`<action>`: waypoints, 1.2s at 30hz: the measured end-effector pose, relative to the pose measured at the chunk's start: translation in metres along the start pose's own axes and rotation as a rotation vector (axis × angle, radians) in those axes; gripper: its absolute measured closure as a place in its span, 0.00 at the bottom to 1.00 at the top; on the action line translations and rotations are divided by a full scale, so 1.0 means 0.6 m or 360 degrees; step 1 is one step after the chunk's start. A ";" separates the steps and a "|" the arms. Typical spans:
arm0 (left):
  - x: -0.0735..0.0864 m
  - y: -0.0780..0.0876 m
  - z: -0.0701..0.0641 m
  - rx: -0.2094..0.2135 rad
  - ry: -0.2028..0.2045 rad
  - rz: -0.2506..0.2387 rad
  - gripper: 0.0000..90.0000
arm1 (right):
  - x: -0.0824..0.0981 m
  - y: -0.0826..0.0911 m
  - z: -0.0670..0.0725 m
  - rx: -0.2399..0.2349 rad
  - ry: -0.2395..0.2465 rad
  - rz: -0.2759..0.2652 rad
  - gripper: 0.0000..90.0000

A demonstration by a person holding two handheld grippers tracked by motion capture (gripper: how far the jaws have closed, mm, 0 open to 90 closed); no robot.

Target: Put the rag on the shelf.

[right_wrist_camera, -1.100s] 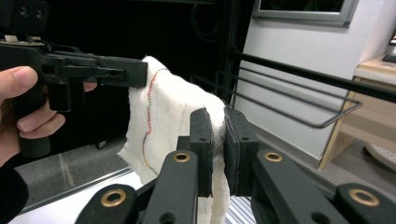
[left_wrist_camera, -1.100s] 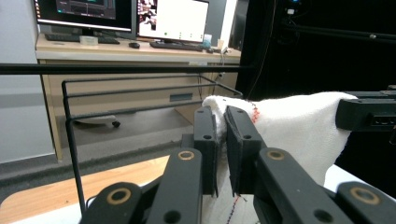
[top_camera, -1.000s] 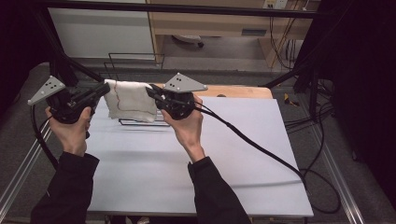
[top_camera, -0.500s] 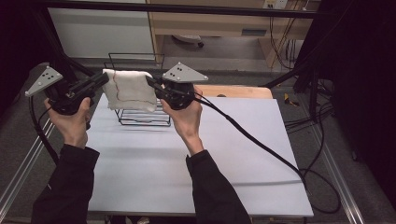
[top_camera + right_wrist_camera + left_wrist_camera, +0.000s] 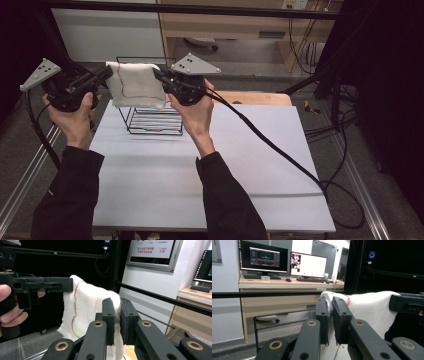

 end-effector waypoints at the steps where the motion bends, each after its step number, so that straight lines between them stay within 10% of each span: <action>1: -0.002 -0.002 0.001 -0.0003 0.0003 -0.0002 0.92 | -0.002 -0.002 -0.001 0.0001 0.0002 -0.0001 0.93; 36: -0.054 -0.066 0.014 0.0005 -0.0035 -0.0057 0.92 | -0.049 -0.045 -0.053 0.0071 0.0015 -0.0083 0.93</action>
Point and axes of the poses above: each handheld gripper's, and its own axes: y roughly backward along the jaws, x roughly out of its underside, z roughly to its left, the point moved 2 cm from there along -y, roughly forward along the jaws, and after that the axes turned 12 degrees about -z, right-handed, at the moved point
